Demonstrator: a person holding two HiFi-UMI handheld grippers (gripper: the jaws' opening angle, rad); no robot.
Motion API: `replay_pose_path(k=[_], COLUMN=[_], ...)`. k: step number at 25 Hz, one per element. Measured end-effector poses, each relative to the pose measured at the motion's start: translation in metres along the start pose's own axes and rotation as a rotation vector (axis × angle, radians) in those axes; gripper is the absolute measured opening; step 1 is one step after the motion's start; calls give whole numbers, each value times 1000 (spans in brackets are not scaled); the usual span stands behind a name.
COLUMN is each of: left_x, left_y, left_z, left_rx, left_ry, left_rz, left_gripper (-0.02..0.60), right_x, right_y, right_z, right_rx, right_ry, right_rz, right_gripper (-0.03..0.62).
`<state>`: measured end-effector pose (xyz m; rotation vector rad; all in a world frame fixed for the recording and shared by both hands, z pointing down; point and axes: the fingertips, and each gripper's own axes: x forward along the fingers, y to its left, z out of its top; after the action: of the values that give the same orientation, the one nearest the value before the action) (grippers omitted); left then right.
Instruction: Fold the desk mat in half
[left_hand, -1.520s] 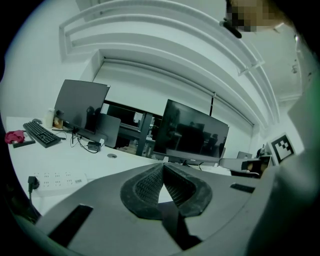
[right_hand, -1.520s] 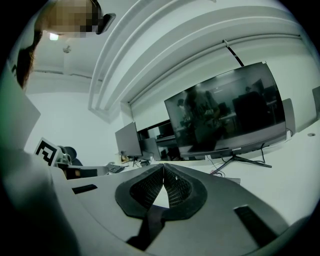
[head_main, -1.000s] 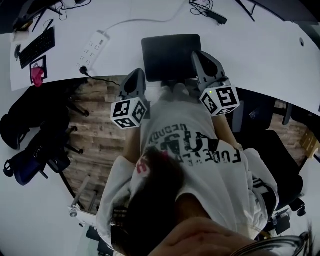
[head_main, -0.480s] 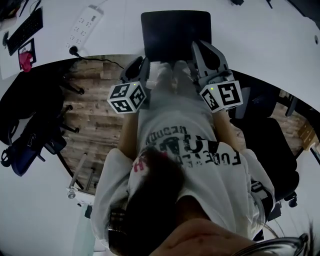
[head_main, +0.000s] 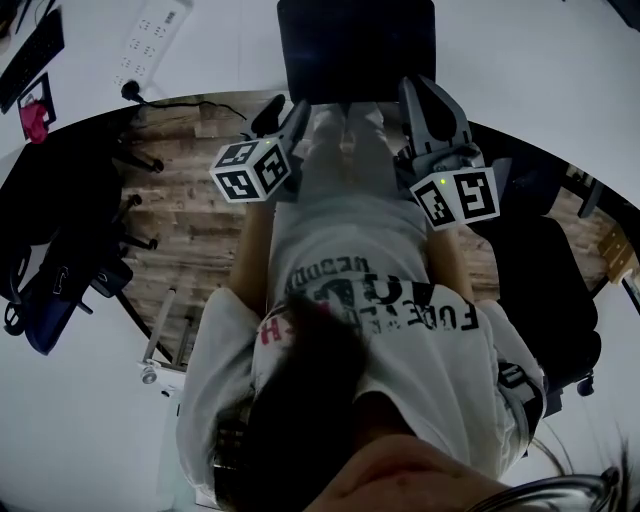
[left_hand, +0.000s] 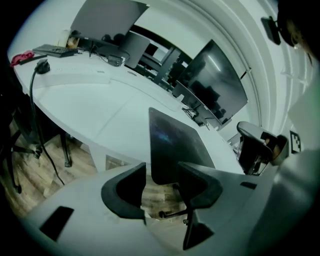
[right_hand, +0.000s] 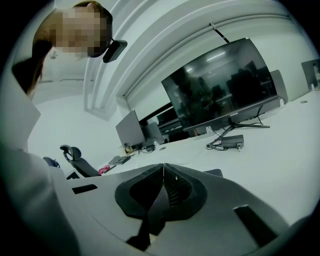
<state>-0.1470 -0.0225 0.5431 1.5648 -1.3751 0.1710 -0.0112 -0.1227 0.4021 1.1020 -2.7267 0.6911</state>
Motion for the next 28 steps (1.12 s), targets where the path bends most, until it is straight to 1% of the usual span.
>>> replay_pose_path(k=[6,10,11,13,16,17,19,22,26,28], left_x=[13,16,16,16,14,12,8,5,-1,-6], left_y=[9,10,9,6,3,2,1,-2,-10,-15], left_z=[-9,-10,-10,-8,-5,-3,0,4,11,17], left_rx=[-62,-109,-118,-132,-157,-159,-150,-133,-118,-80], left_ry=[47,56,57,54,38,32,25,15,-27,-50], left_rz=[-38,-80,-94,-116,-120,-121,-121,-100,-82,-74], left_gripper=[179,176,170,130,69,45,29,17,14,12], right_x=[1,0,-1,-3,-7,-9,-10,-11,-16,-17], right_y=[3,8,9,9,6,5,4,1,-7,-12], right_z=[-10,-13,-14,-14,-14,-15,-17,-20,-18,-17], right_rx=[7,9,8,6,5,4,6,16,28,28], right_ry=[4,16,19,21,24,28,35,40,40,41], right_rz=[-26,-33,-36,-45,-63,-68,-69,-65,-58,-49], right_gripper=[0,0,0,0,0,0,0,0,0,0])
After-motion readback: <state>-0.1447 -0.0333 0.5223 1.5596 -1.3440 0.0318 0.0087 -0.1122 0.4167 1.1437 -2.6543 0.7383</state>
